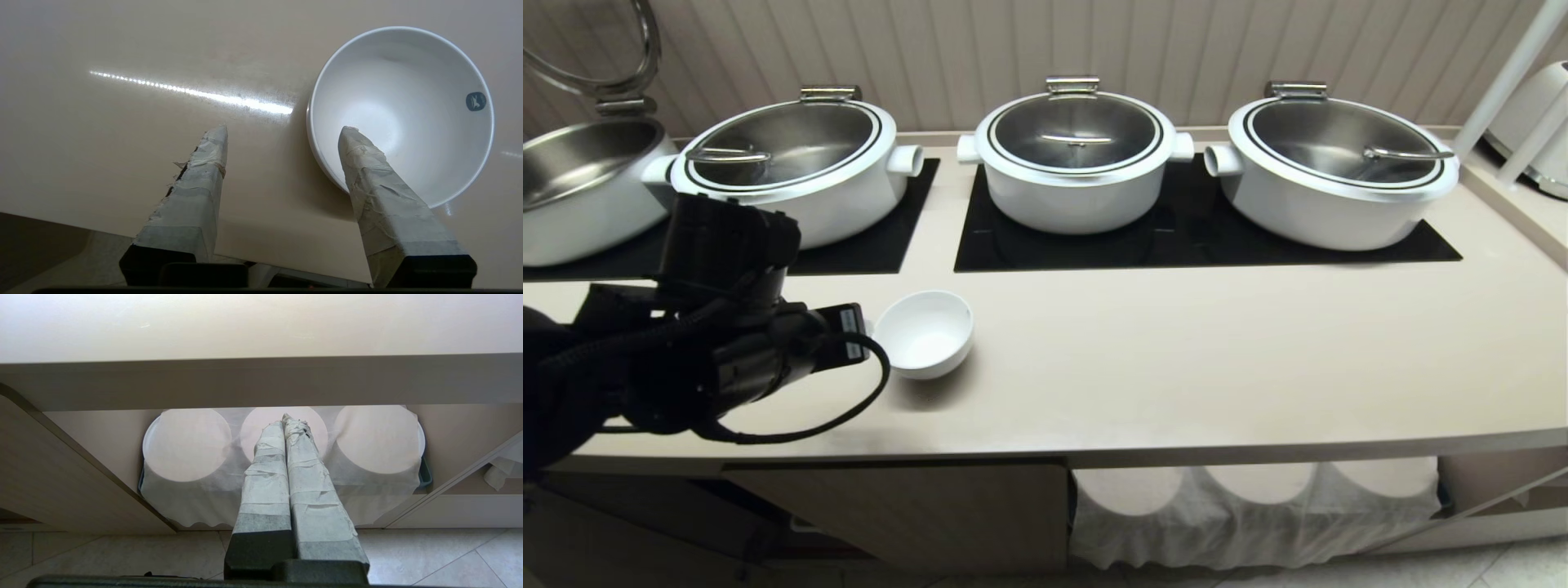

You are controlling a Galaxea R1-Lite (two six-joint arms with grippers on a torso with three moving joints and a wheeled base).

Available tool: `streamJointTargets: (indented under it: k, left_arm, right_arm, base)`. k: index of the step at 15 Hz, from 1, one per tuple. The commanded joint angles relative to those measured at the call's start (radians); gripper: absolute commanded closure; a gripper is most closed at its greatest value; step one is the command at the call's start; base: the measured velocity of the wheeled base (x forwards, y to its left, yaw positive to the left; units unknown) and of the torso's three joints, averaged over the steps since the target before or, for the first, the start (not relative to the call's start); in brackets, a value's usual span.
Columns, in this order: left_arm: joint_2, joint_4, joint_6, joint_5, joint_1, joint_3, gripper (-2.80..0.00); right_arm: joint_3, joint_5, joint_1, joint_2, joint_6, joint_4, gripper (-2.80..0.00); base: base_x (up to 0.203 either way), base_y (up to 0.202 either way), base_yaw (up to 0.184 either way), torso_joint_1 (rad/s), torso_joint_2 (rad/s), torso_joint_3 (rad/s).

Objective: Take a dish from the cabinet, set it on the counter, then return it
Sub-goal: Pick up the bowl from the table

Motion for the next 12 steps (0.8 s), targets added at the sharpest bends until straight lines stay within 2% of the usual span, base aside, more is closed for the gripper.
streamJointTargets:
  k: [1,5,12]
  left_arm:
    - [-0.012,0.000,-0.003,0.002,0.003,0.010,0.00]
    - [-0.012,0.000,-0.001,0.004,0.003,0.011,0.00]
    - [-0.042,0.000,0.005,0.020,0.016,0.080,0.00]
  right_arm:
    - [0.000,0.000,0.000,0.000,0.000,0.000,0.00]
    - [0.000,0.000,0.001,0.000,0.000,0.000,0.00]
    - [0.000,0.000,0.001,0.000,0.000,0.000,0.00]
  base:
    - [0.000,0.000,0.000,0.000,0.00,0.000]
    - [0.000,0.000,0.000,0.000,0.00,0.000]
    - [0.000,0.000,0.000,0.000,0.00,0.000]
